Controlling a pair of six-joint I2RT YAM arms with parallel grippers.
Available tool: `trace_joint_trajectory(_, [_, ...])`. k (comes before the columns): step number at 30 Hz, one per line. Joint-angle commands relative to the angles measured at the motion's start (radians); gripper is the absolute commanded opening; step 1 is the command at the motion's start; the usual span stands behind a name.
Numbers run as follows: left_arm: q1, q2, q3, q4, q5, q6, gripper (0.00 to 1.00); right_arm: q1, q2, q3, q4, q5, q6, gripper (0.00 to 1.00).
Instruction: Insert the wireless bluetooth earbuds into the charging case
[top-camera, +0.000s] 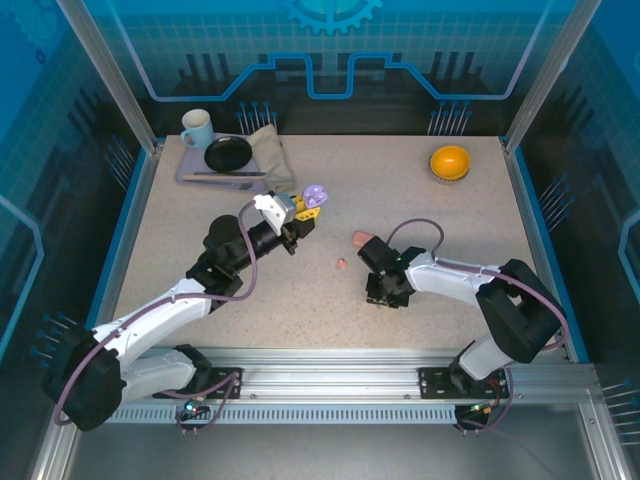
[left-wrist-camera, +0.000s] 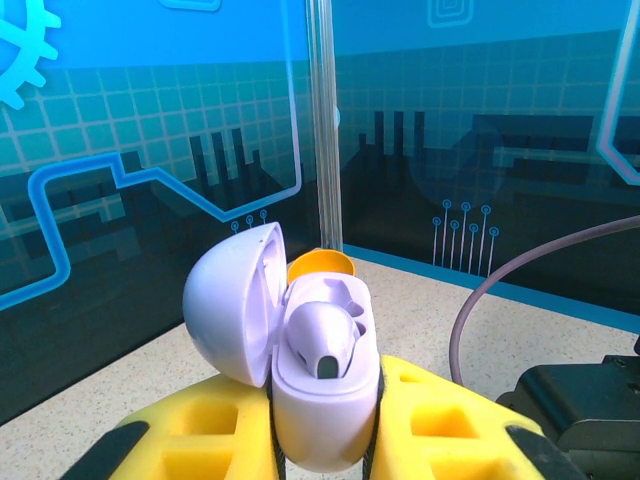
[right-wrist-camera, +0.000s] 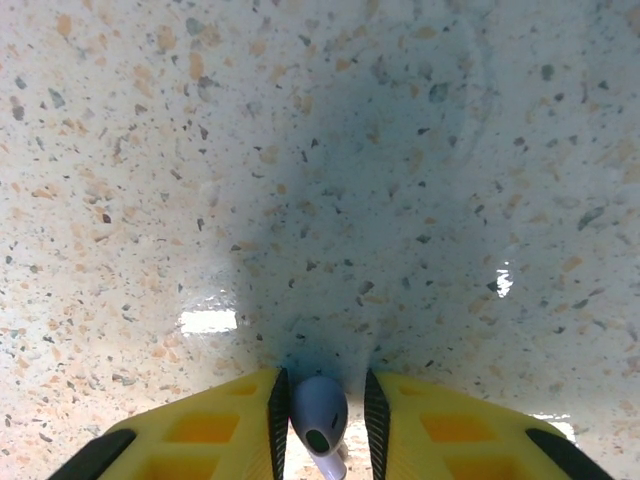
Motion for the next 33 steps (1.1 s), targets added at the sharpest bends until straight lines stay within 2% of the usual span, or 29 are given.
trace_joint_trajectory(1, [-0.007,-0.012,-0.003,0.054,-0.003,-0.023,0.0,0.013,0.029,0.015,0.026,0.033,-0.019,0.29])
trace_joint_trajectory(16, [-0.006,0.005,0.007,0.053,0.001,-0.025,0.0,0.012,0.017,0.012,0.044,0.03,-0.035,0.23])
trace_joint_trajectory(26, [-0.007,0.007,0.008,0.048,0.002,-0.026,0.0,0.011,-0.041,0.004,0.071,0.033,-0.054,0.17])
trace_joint_trajectory(33, [-0.006,0.007,0.01,0.042,-0.001,-0.025,0.0,-0.004,-0.117,-0.001,0.084,0.034,-0.061,0.17])
